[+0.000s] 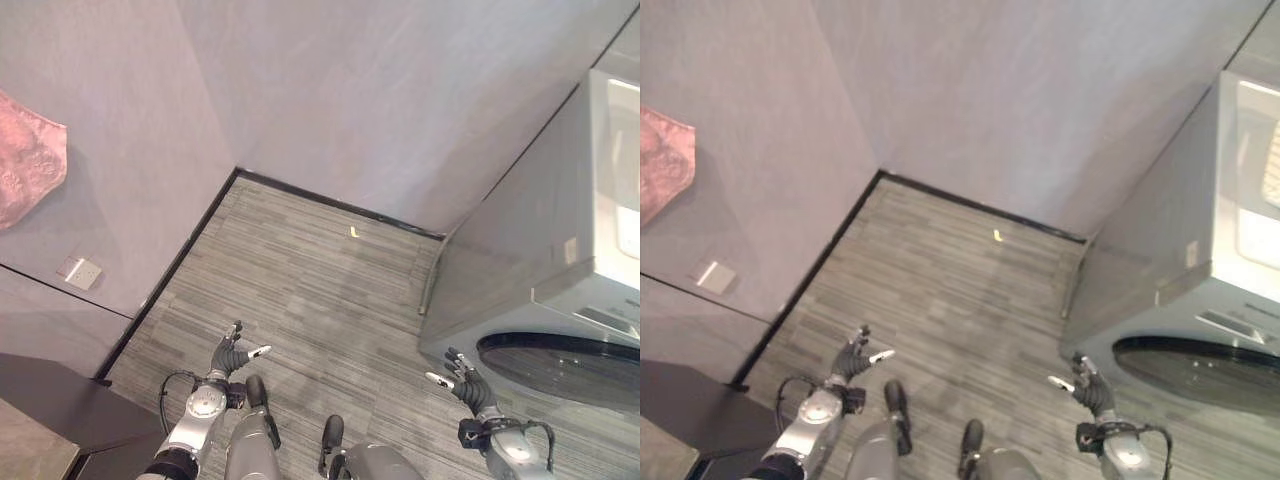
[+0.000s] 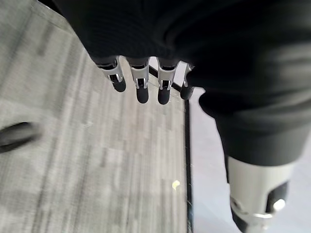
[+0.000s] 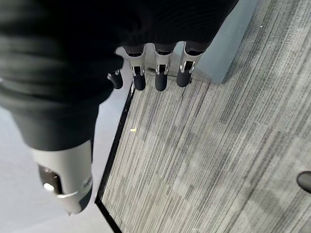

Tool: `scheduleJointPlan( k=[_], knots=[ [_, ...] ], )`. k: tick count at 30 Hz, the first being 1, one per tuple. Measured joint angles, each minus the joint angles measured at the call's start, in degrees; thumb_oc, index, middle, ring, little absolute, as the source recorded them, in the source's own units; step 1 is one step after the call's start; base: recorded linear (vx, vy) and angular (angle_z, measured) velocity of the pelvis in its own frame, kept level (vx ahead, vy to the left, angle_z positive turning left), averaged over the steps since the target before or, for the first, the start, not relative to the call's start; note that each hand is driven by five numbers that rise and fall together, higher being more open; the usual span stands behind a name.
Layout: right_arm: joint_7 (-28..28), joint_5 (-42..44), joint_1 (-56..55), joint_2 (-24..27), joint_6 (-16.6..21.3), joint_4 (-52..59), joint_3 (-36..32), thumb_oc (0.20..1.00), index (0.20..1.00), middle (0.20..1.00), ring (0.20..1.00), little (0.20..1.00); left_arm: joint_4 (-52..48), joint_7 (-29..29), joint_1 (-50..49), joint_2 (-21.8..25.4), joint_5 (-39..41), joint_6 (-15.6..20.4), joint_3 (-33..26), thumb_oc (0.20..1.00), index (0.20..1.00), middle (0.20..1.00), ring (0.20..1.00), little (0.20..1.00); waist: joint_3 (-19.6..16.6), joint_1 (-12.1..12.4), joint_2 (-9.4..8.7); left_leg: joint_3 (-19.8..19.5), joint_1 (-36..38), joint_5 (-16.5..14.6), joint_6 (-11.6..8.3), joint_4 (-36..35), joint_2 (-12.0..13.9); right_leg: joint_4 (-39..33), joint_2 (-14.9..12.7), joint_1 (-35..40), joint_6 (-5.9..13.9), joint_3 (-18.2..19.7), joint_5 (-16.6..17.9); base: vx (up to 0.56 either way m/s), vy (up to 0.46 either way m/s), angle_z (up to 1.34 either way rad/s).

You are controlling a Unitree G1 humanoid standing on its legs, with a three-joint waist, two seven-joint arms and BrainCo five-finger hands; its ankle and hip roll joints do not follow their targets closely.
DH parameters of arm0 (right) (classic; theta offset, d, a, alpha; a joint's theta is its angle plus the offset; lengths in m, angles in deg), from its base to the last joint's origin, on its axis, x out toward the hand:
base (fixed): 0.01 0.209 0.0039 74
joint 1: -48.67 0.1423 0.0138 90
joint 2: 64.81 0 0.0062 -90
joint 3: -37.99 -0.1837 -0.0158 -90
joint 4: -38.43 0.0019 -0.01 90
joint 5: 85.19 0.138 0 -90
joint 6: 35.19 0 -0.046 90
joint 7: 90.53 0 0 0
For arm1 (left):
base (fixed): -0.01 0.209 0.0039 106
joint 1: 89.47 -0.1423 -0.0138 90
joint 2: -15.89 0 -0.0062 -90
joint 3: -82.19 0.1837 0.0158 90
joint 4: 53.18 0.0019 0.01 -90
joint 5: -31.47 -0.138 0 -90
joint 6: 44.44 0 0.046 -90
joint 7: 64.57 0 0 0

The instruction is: Put brush and paste in cup on sink, flatten towel.

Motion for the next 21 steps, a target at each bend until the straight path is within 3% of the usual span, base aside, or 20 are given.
scheduleJointPlan(
  k=[1, 2, 4, 5, 7, 8, 9, 10, 11, 12, 13, 14, 15, 16, 17, 18, 19, 20, 21],
  knots=[
    [0.3, -1.1, -0.3, 0.4, 0.0, 1.2, -0.1, 1.000, 1.000, 1.000, 1.000, 1.000, 0.0, 0.0, -0.3, 0.1, -0.1, 0.0, -0.1, 1.000, 1.000, 1.000, 1.000, 1.000, 0.2, 0.3, -0.36, 3.2, 0.2, 0.2, -0.09, -0.1, 2.0, -0.2, 0.1, 1.3, 1.16, 0.0, -0.8, 0.44, 0.318, -0.07],
    [0.8, -1.3, -0.3, 0.9, 0.2, 1.8, -0.2, 1.000, 1.000, 1.000, 1.000, 1.000, -0.1, -0.1, -0.4, 0.0, -0.1, 0.0, 0.0, 1.000, 1.000, 1.000, 1.000, 1.000, 0.3, 0.1, -0.48, 5.9, 0.0, 0.5, 0.14, 1.1, 3.0, -0.4, -0.2, 2.1, 0.98, -0.1, -1.2, 0.38, 0.365, -0.04],
    [1.1, -1.2, -0.5, 0.8, -0.2, 2.7, -0.8, 1.000, 1.000, 1.000, 1.000, 1.000, -0.2, -0.3, -0.4, -0.1, -1.1, -0.1, 0.2, 1.000, 1.000, 1.000, 1.000, 1.000, 0.4, -0.5, -0.71, 11.8, 1.2, 0.4, 0.04, 6.8, 3.6, -2.2, -1.4, 4.9, 2.15, -0.2, -2.2, 0.33, 0.443, 0.08],
    [1.1, -1.2, -0.9, 0.5, -0.2, 3.1, -1.3, 1.000, 1.000, 1.000, 1.000, 1.000, -1.4, -0.4, -0.3, 0.1, -2.0, -0.1, 0.3, 1.000, 1.000, 1.000, 1.000, 1.000, 0.2, -0.7, -0.32, 10.7, 1.0, 0.3, 0.25, 8.9, 3.5, -1.7, -1.7, 4.9, 2.88, -0.3, -2.6, 0.39, 0.499, 0.09],
    [1.2, -1.2, -1.0, 0.4, -0.5, 2.9, -1.0, 1.000, 1.000, 1.000, 1.000, 1.000, -3.2, -0.4, 1.8, 1.8, -4.1, 0.0, 3.3, 1.000, 1.000, 1.000, 1.000, 1.000, 0.2, -0.2, -0.39, 5.2, 0.0, -0.2, 1.20, 13.2, -0.1, -1.2, -4.0, 5.4, 4.45, -1.0, -3.7, 0.35, 0.505, 0.17],
    [1.4, -1.3, -1.6, 0.3, -0.8, 3.0, -1.0, 1.000, 1.000, 1.000, 1.000, 1.000, -4.3, -0.5, 2.8, 2.6, -5.3, 0.0, 4.9, 1.000, 1.000, 1.000, 1.000, 1.000, 0.1, -0.3, -0.77, 6.7, 0.3, -1.4, 3.00, 14.8, -2.4, 0.1, -6.1, 5.6, 5.50, -1.3, -4.2, 0.28, 0.517, 0.23],
    [1.5, -1.3, -1.2, 0.4, -1.0, 3.7, -1.1, 1.000, 1.000, 1.000, 1.000, 1.000, -5.0, -0.6, 2.9, 2.3, -6.4, 0.1, 5.2, 1.000, 1.000, 1.000, 1.000, 1.000, 0.2, -0.2, 0.49, 9.3, 2.2, -2.8, 5.35, 14.3, -3.6, 4.4, -7.6, 5.0, 6.60, -1.0, -4.9, 0.37, 0.649, 0.29],
    [1.5, -1.2, -2.0, 0.7, -1.1, 5.7, -0.8, 1.000, 1.000, 1.000, 1.000, 1.000, -5.5, -0.6, 2.2, 1.4, -6.7, 0.1, 5.5, 1.000, 1.000, 1.000, 1.000, 1.000, -0.8, -0.7, 3.23, 9.1, 6.1, -4.5, 10.40, 11.3, -5.7, 19.0, -11.5, 0.9, 7.45, 0.2, -6.8, 0.27, 0.467, 0.34],
    [1.8, -1.3, -2.8, 0.7, -0.9, 7.0, 0.1, 1.000, 1.000, 1.000, 1.000, 1.000, -6.3, -0.5, 1.8, 1.7, -6.7, 0.2, 5.4, 1.000, 1.000, 1.000, 1.000, 1.000, -1.5, -0.7, 3.16, 8.1, 7.5, -5.1, 10.89, 10.0, -7.7, 25.4, -14.5, -1.6, 6.86, 0.3, -6.9, 0.31, 0.438, 0.45],
    [2.2, -1.3, -2.9, 0.3, -0.9, 8.2, 0.7, 1.000, 1.000, 1.000, 1.000, 1.000, -7.7, -0.5, 1.2, 2.4, -6.7, 0.2, 5.2, 1.000, 1.000, 1.000, 1.000, 1.000, -2.1, -0.4, 2.70, 7.4, 8.5, -6.1, 12.69, 9.0, -10.2, 29.0, -15.8, -3.3, 7.39, 2.1, -7.3, 0.22, 0.279, 0.49],
    [2.3, -1.2, -3.3, -0.5, -0.6, 8.2, 1.5, 1.000, 1.000, 1.000, 1.000, 1.000, -8.8, -0.5, 0.6, 3.4, -6.8, 0.3, 5.1, 1.000, 1.000, 1.000, 1.000, 1.000, -2.7, -0.6, 1.74, 6.8, 8.9, -6.0, 12.57, 8.2, -11.7, 31.8, -16.5, -5.0, 7.52, 5.3, -7.2, 0.22, 0.277, 0.80],
    [2.4, -1.2, -3.0, -2.4, -0.7, 8.6, 1.8, 1.000, 1.000, 1.000, 1.000, 1.000, -9.1, -0.5, 1.3, 4.9, -6.8, 0.3, 5.5, 1.000, 1.000, 1.000, 1.000, 1.000, -3.2, -1.2, 1.06, 4.3, 10.4, -5.8, 14.40, 5.0, -14.7, 33.9, -14.7, -8.4, 8.69, 10.3, -8.4, 0.32, 0.297, 1.12],
    [2.5, -1.2, -2.6, -2.9, -0.8, 8.6, 2.3, 1.000, 1.000, 1.000, 1.000, 1.000, -8.8, -0.8, 1.8, 5.8, -6.9, 0.1, 5.7, 1.000, 1.000, 1.000, 1.000, 1.000, -3.0, -1.5, 0.93, 2.9, 11.6, -3.7, 13.99, 2.6, -16.1, 33.5, -13.8, -10.1, 7.85, 10.9, -8.8, 0.46, 0.350, 1.19],
    [3.0, -1.2, -1.8, -3.0, -0.9, 8.5, 2.6, 1.000, 1.000, 1.000, 1.000, 1.000, -9.2, -1.0, 0.9, 6.1, -6.8, 0.1, 5.4, 1.000, 1.000, 1.000, 1.000, 1.000, -2.8, -0.2, 1.24, 1.0, 13.5, -5.0, 14.30, 1.5, -17.4, 32.3, -12.4, -13.3, 7.49, 9.4, -8.9, 0.46, 0.348, 0.82],
    [3.1, -1.2, -1.1, -3.0, -0.8, 8.4, 2.8, 1.000, 1.000, 1.000, 1.000, 1.000, -9.0, -0.9, 0.6, 6.3, -6.8, 0.0, 5.3, 1.000, 1.000, 1.000, 1.000, 1.000, -2.2, -0.1, 2.08, -0.8, 15.1, -5.9, 14.87, 0.5, -17.3, 30.9, -10.8, -14.4, 7.22, 8.7, -9.4, 0.49, 0.253, 0.75],
    [3.3, -1.2, -0.3, -3.3, -0.8, 8.3, 3.2, 1.000, 1.000, 1.000, 1.000, 1.000, -8.4, -1.0, 0.6, 6.8, -6.8, 0.0, 5.3, 1.000, 1.000, 1.000, 1.000, 1.000, -1.6, -0.6, 3.23, -2.4, 16.7, -5.3, 14.61, -0.6, -16.9, 27.8, -7.2, -16.5, 6.80, 10.3, -9.2, 0.24, 0.075, 0.71],
    [3.4, -1.2, -0.3, -3.3, -0.8, 8.5, 3.4, 1.000, 1.000, 1.000, 1.000, 1.000, -8.5, -1.0, 0.4, 6.9, -6.8, 0.0, 5.4, 1.000, 1.000, 1.000, 1.000, 1.000, -1.6, -0.7, 3.29, -1.8, 17.2, -5.3, 13.72, -0.7, -17.1, 26.5, -6.3, -17.5, 6.68, 10.6, -8.7, 0.38, 0.104, 0.86],
    [3.5, -1.3, -0.8, -2.9, -0.7, 8.8, 3.9, 1.000, 1.000, 1.000, 1.000, 1.000, -8.6, -1.0, -0.2, 6.0, -6.8, 0.4, 6.0, 1.000, 1.000, 1.000, 1.000, 1.000, -1.8, -0.8, 2.99, -2.5, 18.3, -8.6, 10.39, -0.5, -17.8, 25.6, -4.3, -21.0, 6.32, 12.1, -7.5, 0.13, 0.026, 0.66],
    [3.5, -1.3, -1.1, -2.5, -0.7, 8.7, 3.8, 1.000, 1.000, 1.000, 1.000, 1.000, -7.7, -0.9, -1.1, 5.6, -6.8, 0.2, 5.8, 1.000, 1.000, 1.000, 1.000, 1.000, -1.8, -1.0, 2.70, -1.1, 19.9, -11.4, 10.09, -0.2, -17.9, 24.1, -3.1, -23.6, 5.67, 13.9, -5.4, 0.42, 0.055, 0.67]
  ],
)
